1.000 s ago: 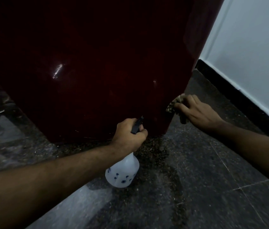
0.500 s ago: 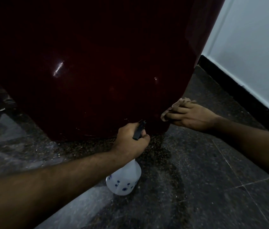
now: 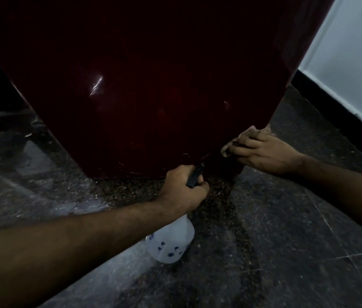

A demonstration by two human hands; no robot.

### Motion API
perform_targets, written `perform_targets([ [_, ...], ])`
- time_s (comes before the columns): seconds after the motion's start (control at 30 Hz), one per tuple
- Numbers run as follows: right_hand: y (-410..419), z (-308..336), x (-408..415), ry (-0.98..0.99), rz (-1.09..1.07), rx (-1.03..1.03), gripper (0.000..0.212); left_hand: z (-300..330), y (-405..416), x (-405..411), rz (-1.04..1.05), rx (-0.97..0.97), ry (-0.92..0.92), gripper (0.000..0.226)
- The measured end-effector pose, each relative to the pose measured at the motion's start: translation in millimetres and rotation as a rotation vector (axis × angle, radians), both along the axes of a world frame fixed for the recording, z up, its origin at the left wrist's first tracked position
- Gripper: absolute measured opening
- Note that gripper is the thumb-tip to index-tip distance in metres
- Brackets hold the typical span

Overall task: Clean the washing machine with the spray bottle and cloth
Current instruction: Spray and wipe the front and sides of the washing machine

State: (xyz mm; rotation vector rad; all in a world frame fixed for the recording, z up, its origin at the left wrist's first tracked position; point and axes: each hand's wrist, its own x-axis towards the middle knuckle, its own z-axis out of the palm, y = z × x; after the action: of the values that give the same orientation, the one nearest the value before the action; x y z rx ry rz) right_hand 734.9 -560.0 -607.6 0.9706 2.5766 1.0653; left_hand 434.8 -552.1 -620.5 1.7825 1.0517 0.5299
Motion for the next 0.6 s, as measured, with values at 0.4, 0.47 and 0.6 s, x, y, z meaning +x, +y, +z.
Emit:
perform_targets([
  [0.4, 15, -3, -30, -0.060, 0.057, -0.085, 0.039, -17, 3, -29, 0.074, 0.018, 0.087, 0.043],
  [0.47, 18, -3, -38, -0.001, 0.061, -0.025, 0.037, -21, 3, -33, 0.072, 0.013, 0.101, 0.041],
  [0.6, 23, -18, -56, -0.053, 0.048, -0.094, 0.040, -25, 2, -30, 0.063, 0.012, 0.039, 0.035],
])
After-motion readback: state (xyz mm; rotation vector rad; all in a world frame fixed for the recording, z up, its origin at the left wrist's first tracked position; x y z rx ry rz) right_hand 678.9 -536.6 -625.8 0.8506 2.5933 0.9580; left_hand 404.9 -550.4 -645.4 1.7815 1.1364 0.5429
